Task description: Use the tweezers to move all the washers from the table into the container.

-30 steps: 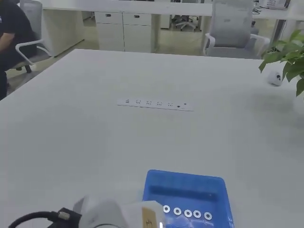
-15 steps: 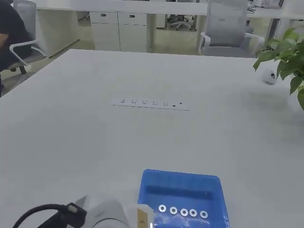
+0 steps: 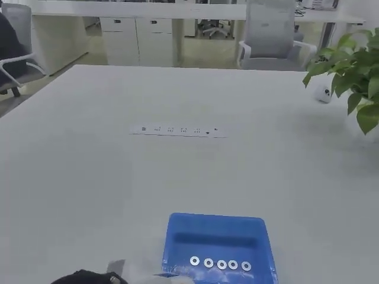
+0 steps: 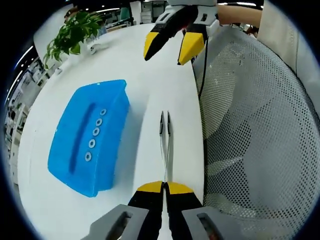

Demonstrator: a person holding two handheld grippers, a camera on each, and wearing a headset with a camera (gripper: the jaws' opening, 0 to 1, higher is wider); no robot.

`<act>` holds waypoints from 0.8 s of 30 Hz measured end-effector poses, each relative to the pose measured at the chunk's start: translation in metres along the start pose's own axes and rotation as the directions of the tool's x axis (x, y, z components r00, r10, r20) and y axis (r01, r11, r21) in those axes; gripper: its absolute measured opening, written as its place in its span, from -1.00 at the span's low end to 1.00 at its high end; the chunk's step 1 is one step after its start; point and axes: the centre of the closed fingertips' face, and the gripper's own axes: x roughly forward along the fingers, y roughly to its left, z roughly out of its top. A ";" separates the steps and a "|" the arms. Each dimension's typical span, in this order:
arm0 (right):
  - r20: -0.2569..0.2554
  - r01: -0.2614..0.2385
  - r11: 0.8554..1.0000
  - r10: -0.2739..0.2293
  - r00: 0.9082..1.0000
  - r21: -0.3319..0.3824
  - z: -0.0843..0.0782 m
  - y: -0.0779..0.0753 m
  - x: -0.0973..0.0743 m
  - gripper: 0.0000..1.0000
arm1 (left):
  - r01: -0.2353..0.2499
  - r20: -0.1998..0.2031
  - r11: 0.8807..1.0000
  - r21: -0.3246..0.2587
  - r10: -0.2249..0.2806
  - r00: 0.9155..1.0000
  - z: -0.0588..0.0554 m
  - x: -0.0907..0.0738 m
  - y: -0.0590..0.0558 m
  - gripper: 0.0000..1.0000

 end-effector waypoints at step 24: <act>0.148 0.159 0.982 -0.173 0.974 0.101 0.009 -0.024 -0.037 -0.25 | -0.121 -0.010 0.990 -0.067 0.121 0.993 -0.020 -0.018 0.003 -0.79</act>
